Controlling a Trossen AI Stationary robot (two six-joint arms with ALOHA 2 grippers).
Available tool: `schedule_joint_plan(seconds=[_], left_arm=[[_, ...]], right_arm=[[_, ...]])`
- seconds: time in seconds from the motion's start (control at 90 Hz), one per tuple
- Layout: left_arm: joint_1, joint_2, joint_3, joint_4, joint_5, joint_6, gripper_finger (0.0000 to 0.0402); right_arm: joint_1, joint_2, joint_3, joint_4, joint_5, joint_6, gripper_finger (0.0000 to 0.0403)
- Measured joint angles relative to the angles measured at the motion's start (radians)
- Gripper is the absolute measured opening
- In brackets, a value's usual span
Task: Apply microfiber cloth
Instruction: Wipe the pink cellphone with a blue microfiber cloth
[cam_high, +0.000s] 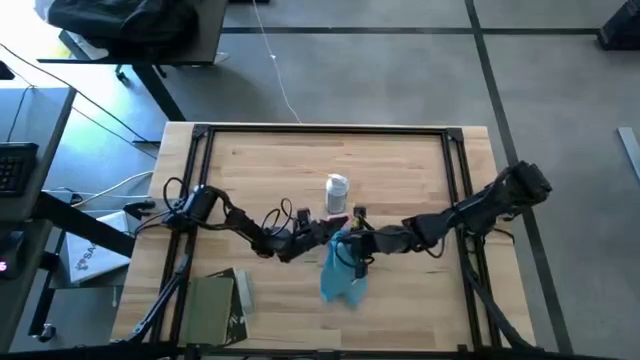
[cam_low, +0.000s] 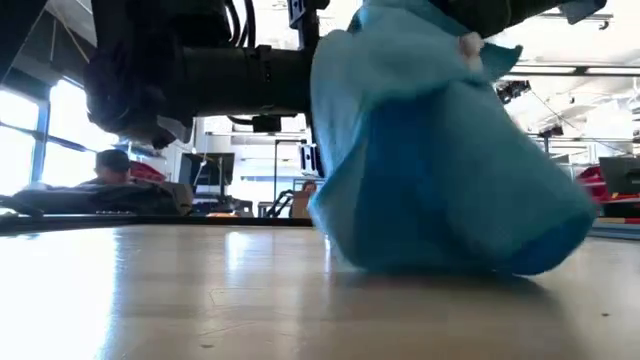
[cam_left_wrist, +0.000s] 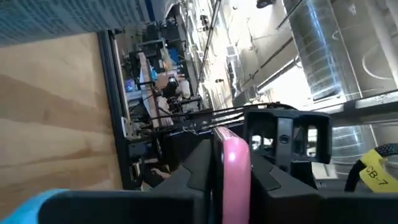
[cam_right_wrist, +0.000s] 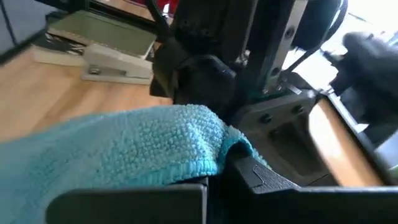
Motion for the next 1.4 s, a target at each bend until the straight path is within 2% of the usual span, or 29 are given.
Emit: schedule_joint_plan(seconds=[0.444,0.544,0.644,0.822,0.978,1.056,1.133,1.222,1.4], left_arm=[[0.02,0.002,0.0,0.006,-0.03,-0.012,0.0026],[0.028,-0.002,0.003,0.01,-0.01,-0.031,0.0026],[0.031,-0.003,0.002,0.01,0.012,-0.019,0.0025],[0.013,-0.002,0.001,0.01,-0.065,0.069,0.0025],[-0.021,-0.002,0.027,-0.018,-0.185,0.163,0.0025],[-0.034,-0.002,0.064,-0.07,-0.229,0.221,0.0025],[-0.045,-0.001,0.108,-0.136,-0.252,0.283,0.0025],[-0.051,-0.001,0.149,-0.183,-0.257,0.328,0.0025],[-0.055,0.002,0.152,-0.144,-0.301,0.38,0.0025]], right_arm=[[0.148,0.08,0.001,-0.036,-0.029,0.222,0.0],[0.18,0.063,-0.005,-0.079,-0.029,0.268,0.0],[0.208,-0.022,-0.004,-0.146,-0.01,0.304,0.0],[0.259,-0.21,-0.003,-0.284,0.135,0.29,0.0],[0.261,-0.283,-0.001,-0.317,0.361,0.164,0.0],[0.227,-0.278,-0.002,-0.315,0.428,0.1,0.0],[0.18,-0.24,-0.001,-0.278,0.432,0.068,0.0],[0.137,-0.168,-0.002,-0.224,0.376,0.039,0.0],[0.13,0.006,-0.001,-0.063,0.285,0.029,0.0]])
